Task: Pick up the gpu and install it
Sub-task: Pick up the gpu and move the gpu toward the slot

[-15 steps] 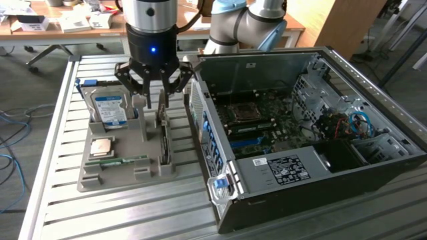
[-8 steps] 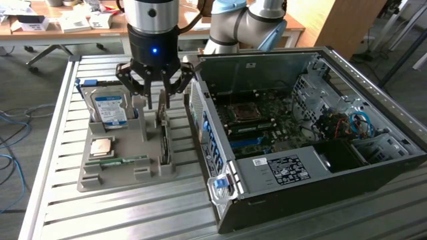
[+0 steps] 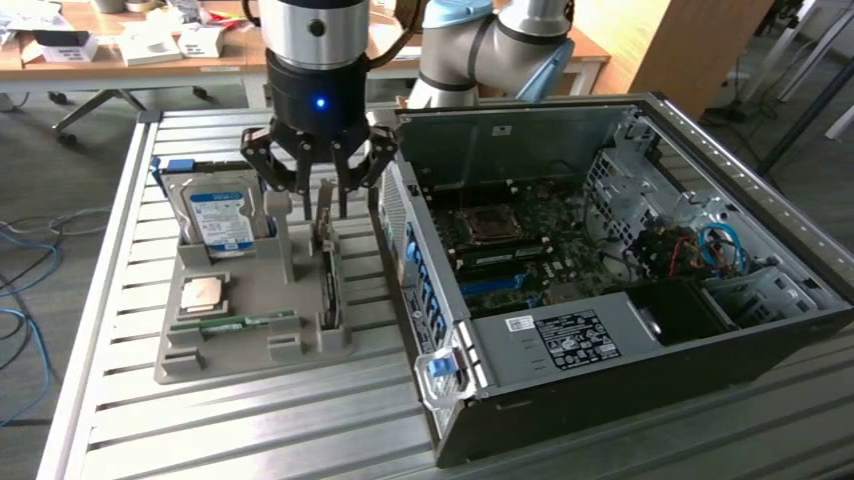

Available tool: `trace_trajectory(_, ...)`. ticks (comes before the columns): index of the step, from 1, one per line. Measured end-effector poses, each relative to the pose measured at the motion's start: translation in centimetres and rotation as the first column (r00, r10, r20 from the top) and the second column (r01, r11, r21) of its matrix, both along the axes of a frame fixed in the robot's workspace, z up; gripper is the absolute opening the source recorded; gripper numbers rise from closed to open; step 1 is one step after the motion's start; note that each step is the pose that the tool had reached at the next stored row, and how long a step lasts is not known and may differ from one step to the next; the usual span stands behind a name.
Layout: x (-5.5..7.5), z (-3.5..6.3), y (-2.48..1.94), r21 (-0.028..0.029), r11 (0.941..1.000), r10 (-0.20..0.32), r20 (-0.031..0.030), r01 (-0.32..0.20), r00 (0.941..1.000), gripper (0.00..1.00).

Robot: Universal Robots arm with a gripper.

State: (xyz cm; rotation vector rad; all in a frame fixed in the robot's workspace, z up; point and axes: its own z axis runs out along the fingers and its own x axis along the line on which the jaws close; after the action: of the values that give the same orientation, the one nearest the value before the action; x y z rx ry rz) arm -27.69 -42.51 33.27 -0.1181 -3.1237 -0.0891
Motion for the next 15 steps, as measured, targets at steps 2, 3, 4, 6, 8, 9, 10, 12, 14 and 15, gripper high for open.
trace_trajectory(2,0.0,-0.11,0.00,-0.0001,1.0000,0.000,-0.0001,0.000,1.0000,0.41)
trace_trajectory(3,0.0,-0.24,-0.01,0.0000,1.0000,0.000,-0.0001,0.000,1.0000,0.41)
trace_trajectory(4,0.0,-0.40,-0.03,-0.0001,1.0000,0.000,-0.0001,0.000,1.0000,0.41)
trace_trajectory(6,0.0,-0.75,-0.05,0.0000,1.0000,0.000,0.0000,0.000,1.0000,0.41)
trace_trajectory(8,0.0,-1.12,-0.07,0.0000,1.0000,0.000,0.0000,0.000,1.0000,0.41)
trace_trajectory(9,0.0,-1.30,-0.07,0.0000,1.0000,0.000,0.0001,0.000,1.0000,0.41)
trace_trajectory(10,0.0,-1.49,-0.08,0.0000,1.0000,0.000,0.0000,0.000,1.0000,0.41)
trace_trajectory(12,0.0,-1.79,-0.08,-0.0001,1.0000,0.000,0.0000,0.000,1.0000,0.41)
trace_trajectory(14,0.0,-1.80,-0.08,-0.0002,1.0000,0.000,-0.0002,0.000,1.0000,0.41)
trace_trajectory(15,0.0,-1.80,-0.08,-0.0003,1.0000,0.000,-0.0003,0.000,1.0000,0.41)
